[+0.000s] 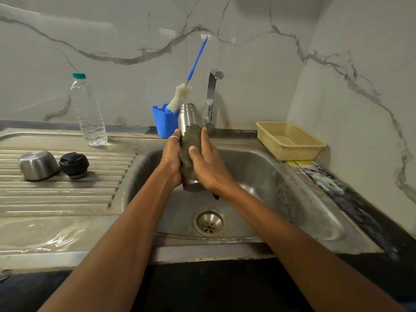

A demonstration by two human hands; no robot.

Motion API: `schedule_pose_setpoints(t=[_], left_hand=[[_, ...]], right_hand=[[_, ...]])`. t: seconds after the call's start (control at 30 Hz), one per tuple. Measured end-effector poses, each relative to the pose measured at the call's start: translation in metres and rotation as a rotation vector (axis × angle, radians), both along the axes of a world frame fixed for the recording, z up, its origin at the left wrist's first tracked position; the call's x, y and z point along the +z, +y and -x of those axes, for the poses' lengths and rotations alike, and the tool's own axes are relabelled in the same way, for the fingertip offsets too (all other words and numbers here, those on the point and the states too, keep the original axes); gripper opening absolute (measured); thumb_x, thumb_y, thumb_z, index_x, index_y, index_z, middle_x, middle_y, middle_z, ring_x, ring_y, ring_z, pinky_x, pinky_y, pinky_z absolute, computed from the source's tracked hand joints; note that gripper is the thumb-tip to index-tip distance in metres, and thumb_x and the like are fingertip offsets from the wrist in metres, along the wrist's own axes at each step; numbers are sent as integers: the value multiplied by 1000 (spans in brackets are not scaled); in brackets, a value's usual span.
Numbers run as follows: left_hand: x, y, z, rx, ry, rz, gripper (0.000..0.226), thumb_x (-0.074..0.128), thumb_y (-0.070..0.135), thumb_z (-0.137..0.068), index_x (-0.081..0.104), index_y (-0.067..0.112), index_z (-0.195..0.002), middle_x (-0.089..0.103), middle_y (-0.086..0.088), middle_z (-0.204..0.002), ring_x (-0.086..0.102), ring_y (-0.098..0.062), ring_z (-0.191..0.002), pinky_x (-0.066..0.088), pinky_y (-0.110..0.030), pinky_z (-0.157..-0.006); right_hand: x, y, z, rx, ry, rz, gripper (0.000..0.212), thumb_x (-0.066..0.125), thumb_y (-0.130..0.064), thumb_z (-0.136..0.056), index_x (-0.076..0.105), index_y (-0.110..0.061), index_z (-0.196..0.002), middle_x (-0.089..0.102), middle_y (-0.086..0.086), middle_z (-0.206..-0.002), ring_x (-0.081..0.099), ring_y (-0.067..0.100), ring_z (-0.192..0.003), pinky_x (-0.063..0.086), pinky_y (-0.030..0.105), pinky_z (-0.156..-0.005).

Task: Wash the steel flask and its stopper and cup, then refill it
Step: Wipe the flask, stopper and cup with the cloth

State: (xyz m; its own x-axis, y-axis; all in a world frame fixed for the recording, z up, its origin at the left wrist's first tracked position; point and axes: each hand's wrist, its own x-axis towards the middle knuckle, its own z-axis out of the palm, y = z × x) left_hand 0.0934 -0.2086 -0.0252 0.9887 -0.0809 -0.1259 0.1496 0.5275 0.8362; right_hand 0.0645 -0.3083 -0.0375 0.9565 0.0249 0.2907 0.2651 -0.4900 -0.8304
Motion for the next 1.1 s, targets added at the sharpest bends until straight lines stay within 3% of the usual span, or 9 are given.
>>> schedule_pose_setpoints(t=[0.13, 0.27, 0.43, 0.57, 0.67, 0.77, 0.93, 1.0, 1.1], left_hand=[[9, -14, 16, -232, -49, -89, 49, 47, 58, -101, 72, 16, -109, 78, -11, -92, 75, -23, -73, 60, -35, -64], [9, -30, 22, -286, -68, -199, 64, 58, 67, -92, 69, 9, -118, 76, -16, -92, 73, -26, -72, 61, -37, -65], [5, -25, 13, -162, -82, -141, 52, 57, 57, -97, 71, 13, -121, 77, -15, -106, 75, -28, -86, 61, -39, -72], [4, -3, -2, 19, -41, -38, 44, 53, 48, -102, 69, 10, -117, 76, -8, -93, 75, -18, -77, 58, -32, -70], [2, 2, 1, -11, 17, -38, 45, 49, 48, -104, 69, 10, -118, 77, -8, -87, 76, -18, -73, 58, -30, -62], [4, -7, 13, -130, 34, -110, 46, 49, 53, -102, 73, 15, -107, 78, -11, -94, 76, -23, -75, 59, -35, -65], [5, -26, 23, -226, -54, -279, 58, 56, 63, -95, 69, 12, -120, 76, -19, -105, 75, -35, -91, 62, -52, -82], [4, -29, 23, -206, -63, -338, 58, 59, 62, -94, 68, 10, -120, 76, -20, -102, 75, -36, -92, 62, -53, -82], [1, -27, 18, -87, -79, -332, 47, 57, 54, -99, 70, 10, -111, 78, -14, -91, 76, -27, -78, 62, -40, -66]], right_hand=[[24, -17, -18, -102, -79, -166, 68, 35, -54, -100, 18, -30, -160, 47, 7, -153, 56, 22, -130, 45, 48, -111], [33, -41, -25, -147, -88, -400, 65, 36, -57, -95, 36, -25, -152, 57, 3, -140, 60, 18, -121, 47, 49, -109], [11, -23, -1, -85, -15, -318, 71, 35, -58, -97, 11, -36, -161, 46, 0, -155, 58, 18, -128, 48, 46, -110], [-1, 0, 6, 6, 33, -160, 75, 35, -53, -102, -5, -31, -162, 19, 1, -169, 35, 20, -148, 34, 43, -121], [1, 1, 1, 14, 33, -73, 72, 35, -48, -106, -5, -29, -162, 13, 2, -170, 31, 21, -150, 31, 39, -121], [10, -8, -6, -65, -31, -110, 74, 34, -54, -101, -3, -32, -162, 23, 6, -167, 39, 25, -145, 36, 47, -118], [20, -34, -28, -148, 34, -423, 88, 38, -73, -79, 27, -31, -156, 51, 8, -149, 58, 27, -127, 47, 52, -108], [14, -38, -26, -145, 66, -458, 85, 40, -71, -81, 25, -34, -156, 52, 6, -148, 59, 25, -126, 48, 52, -108], [8, -25, -2, -123, 85, -323, 67, 35, -57, -101, 10, -40, -161, 48, 1, -152, 59, 23, -126, 49, 46, -107]])
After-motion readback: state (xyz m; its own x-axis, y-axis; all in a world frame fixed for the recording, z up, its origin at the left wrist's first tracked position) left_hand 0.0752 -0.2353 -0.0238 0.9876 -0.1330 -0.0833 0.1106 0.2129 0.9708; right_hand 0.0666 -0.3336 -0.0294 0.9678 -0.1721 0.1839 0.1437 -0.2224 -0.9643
